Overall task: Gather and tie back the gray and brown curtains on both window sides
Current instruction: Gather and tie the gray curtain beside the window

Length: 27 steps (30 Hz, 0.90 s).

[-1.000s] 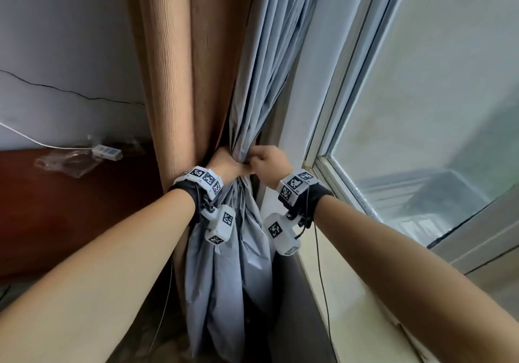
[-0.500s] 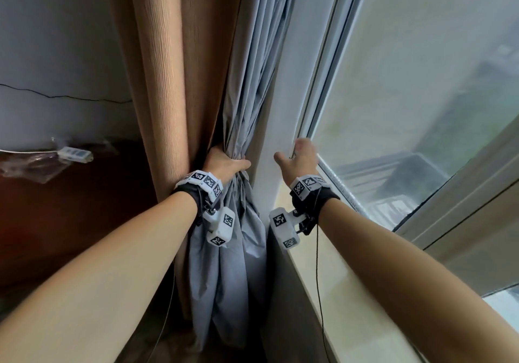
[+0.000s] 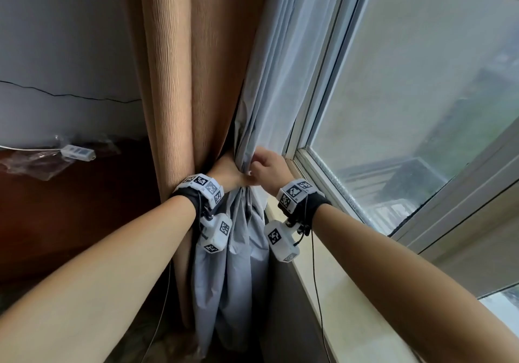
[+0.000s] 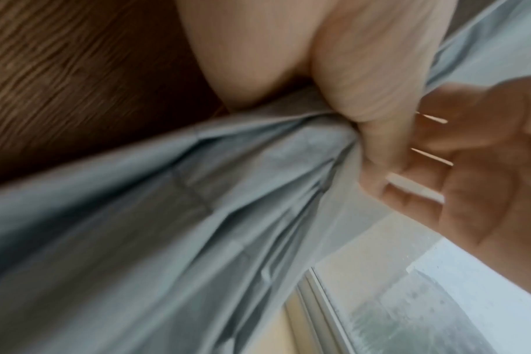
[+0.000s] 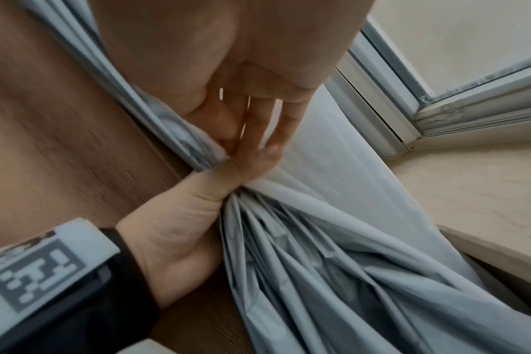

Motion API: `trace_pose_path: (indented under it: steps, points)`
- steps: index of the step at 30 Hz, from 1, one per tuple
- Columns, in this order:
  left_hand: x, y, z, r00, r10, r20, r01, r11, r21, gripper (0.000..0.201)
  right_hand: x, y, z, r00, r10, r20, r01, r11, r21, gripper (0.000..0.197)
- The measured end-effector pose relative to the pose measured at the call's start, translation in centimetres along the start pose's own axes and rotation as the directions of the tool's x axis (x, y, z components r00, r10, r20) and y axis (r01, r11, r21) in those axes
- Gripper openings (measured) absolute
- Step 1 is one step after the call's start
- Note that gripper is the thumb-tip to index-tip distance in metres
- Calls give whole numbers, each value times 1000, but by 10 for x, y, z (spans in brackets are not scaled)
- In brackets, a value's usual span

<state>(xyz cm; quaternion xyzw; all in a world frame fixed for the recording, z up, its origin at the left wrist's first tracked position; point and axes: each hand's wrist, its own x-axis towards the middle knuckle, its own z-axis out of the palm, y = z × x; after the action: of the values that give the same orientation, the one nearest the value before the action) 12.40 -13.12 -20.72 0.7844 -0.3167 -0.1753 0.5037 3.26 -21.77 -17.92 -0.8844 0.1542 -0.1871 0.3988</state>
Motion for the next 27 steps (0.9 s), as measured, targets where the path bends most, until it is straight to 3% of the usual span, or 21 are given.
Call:
trace_pose_path:
  steps: [3,5,7,9,11,13,16,19,21,24,27]
  points:
    - [-4,1,-7,977,-77,-197,63,995,-77,28,-3,0,-4,998,-4,68,2,1000,30,41]
    - [-4,-3,-10,958,-121,-259,100,991,-91,26,-4,4,-4,997,-24,-68,21,999,-34,34]
    - [-1,-8,-15,945,-172,-278,154,984,-85,32,0,16,-3,965,28,-260,-50,996,-78,24]
    - [0,-11,-20,940,-194,-279,178,981,-80,33,6,27,-5,935,184,-304,-203,979,-32,57]
    - [-1,-12,-25,940,-193,-283,175,981,-88,32,13,37,-7,939,300,-170,-284,953,109,83]
    - [-2,-12,-27,941,-183,-284,162,982,-96,30,19,39,-7,947,317,-53,-303,935,182,70]
    - [-3,-14,-27,945,-166,-282,142,985,-102,27,20,31,-1,968,238,-82,-229,968,105,12]
    - [-2,-17,-26,949,-147,-280,120,986,-111,32,11,19,10,978,113,-178,-116,993,-4,13]
    - [0,-19,-24,962,-131,-241,101,986,-136,42,5,11,17,988,3,-156,-20,994,-111,15]
    - [1,-12,-21,992,-51,-116,40,995,-96,43,2,3,26,988,-134,-75,118,975,-189,14]
    - [1,-2,-19,996,25,85,-30,998,57,36,5,-3,25,993,-107,-51,93,971,-220,7]
